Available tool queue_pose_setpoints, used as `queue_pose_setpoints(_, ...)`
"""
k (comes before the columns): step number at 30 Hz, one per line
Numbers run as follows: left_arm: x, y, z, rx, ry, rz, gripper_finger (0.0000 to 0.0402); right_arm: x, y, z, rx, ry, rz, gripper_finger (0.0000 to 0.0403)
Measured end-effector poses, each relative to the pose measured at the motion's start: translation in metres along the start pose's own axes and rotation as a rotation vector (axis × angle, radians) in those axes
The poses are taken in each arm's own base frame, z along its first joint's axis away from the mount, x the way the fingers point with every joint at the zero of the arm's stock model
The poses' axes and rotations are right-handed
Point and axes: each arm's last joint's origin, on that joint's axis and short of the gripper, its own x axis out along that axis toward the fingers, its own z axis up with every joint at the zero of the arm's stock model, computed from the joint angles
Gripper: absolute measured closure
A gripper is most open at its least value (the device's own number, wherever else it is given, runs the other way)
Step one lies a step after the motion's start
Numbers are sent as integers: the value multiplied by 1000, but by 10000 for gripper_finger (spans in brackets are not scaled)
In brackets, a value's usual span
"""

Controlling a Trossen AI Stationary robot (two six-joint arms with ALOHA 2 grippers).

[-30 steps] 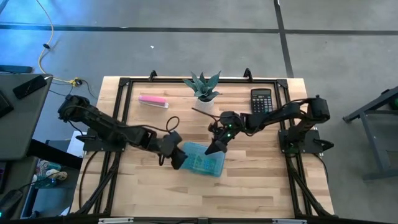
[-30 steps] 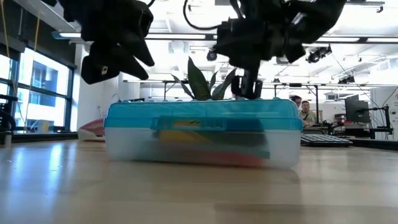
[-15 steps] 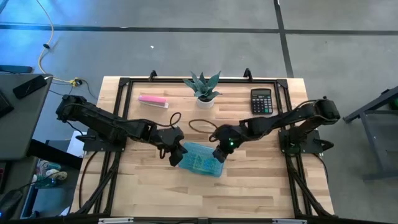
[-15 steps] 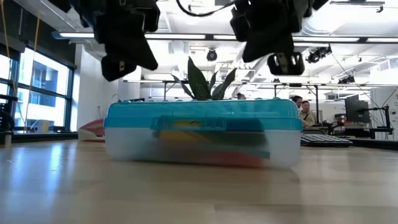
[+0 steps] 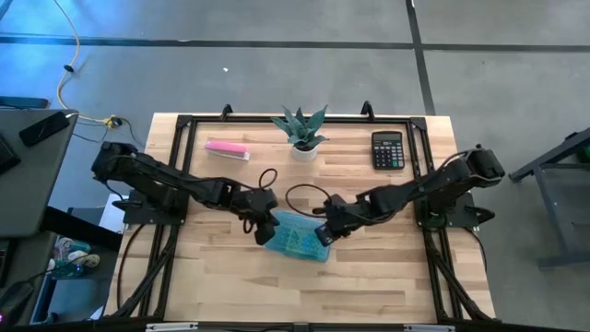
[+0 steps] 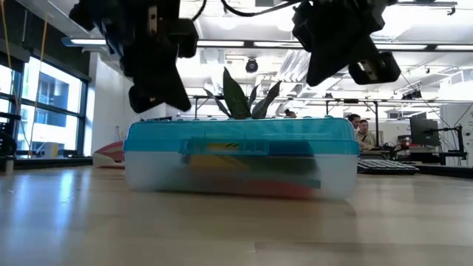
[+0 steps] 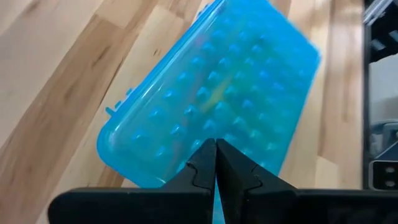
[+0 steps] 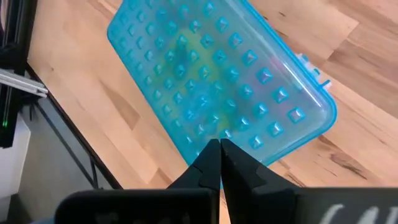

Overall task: Pack school essentials
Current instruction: Close the blue supply box

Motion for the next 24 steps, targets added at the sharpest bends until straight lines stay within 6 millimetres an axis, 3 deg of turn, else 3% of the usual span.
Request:
queue_pose_setpoints(14, 11, 3, -7, 1, 52, 34, 401, 32, -12, -13, 100, 50, -81, 403)
queue_pose_setpoints(24, 11, 2, -12, -8, 86, 53, 401, 35, -24, 4, 154, 36, -150, 403)
